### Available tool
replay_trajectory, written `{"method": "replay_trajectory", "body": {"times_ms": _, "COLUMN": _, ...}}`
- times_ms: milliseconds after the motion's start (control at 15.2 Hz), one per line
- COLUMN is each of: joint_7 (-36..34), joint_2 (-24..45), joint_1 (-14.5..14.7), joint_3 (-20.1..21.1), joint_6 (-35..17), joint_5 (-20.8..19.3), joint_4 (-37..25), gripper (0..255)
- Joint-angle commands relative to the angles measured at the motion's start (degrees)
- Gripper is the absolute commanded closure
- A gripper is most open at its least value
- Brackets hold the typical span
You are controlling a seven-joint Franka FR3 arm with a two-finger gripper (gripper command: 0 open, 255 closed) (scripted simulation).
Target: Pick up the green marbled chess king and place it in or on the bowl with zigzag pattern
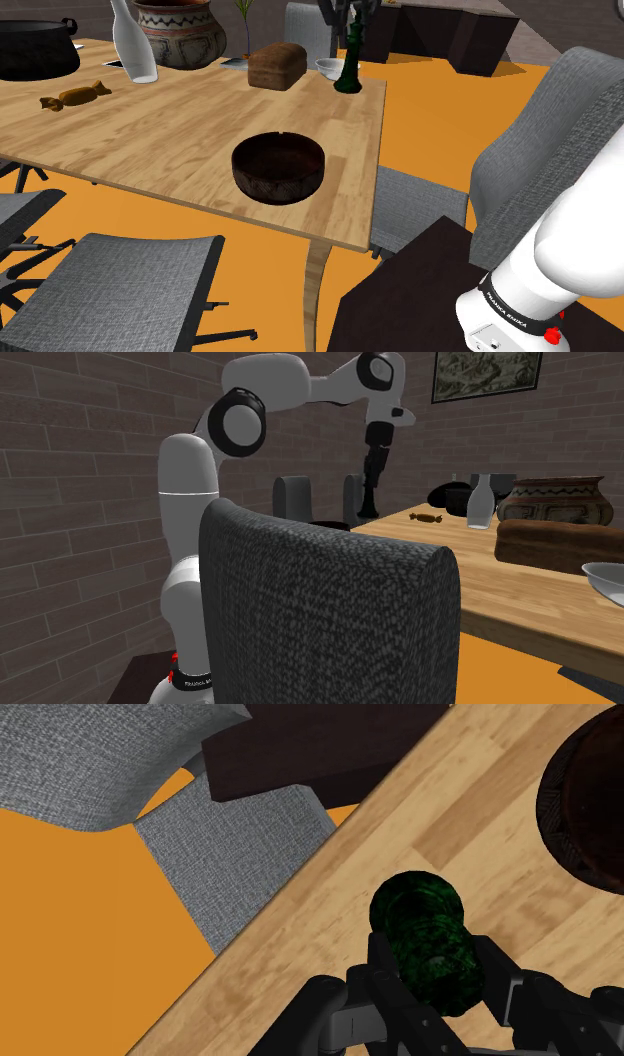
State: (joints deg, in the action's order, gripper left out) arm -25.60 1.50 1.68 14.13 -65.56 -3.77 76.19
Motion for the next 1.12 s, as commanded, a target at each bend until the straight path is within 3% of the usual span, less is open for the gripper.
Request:
{"method": "replay_trajectory", "body": {"times_ms": 0, "joint_7": -1.51, "joint_2": 0.63, "joint_1": 0.79, "joint_3": 0.73, "joint_6": 1.18, "joint_5": 0.13, "joint_4": -1.68, "gripper": 255}}
{"method": "replay_trajectory", "body": {"times_ms": 594, "joint_7": -16.21, "joint_2": 6.47, "joint_1": 8.85, "joint_3": 7.22, "joint_6": 5.44, "joint_5": 0.91, "joint_4": -11.0, "gripper": 255}}
{"method": "replay_trajectory", "body": {"times_ms": 1056, "joint_7": -28.01, "joint_2": 17.18, "joint_1": 18.59, "joint_3": 11.47, "joint_6": 11.5, "joint_5": -1.98, "joint_4": -27.07, "gripper": 255}}
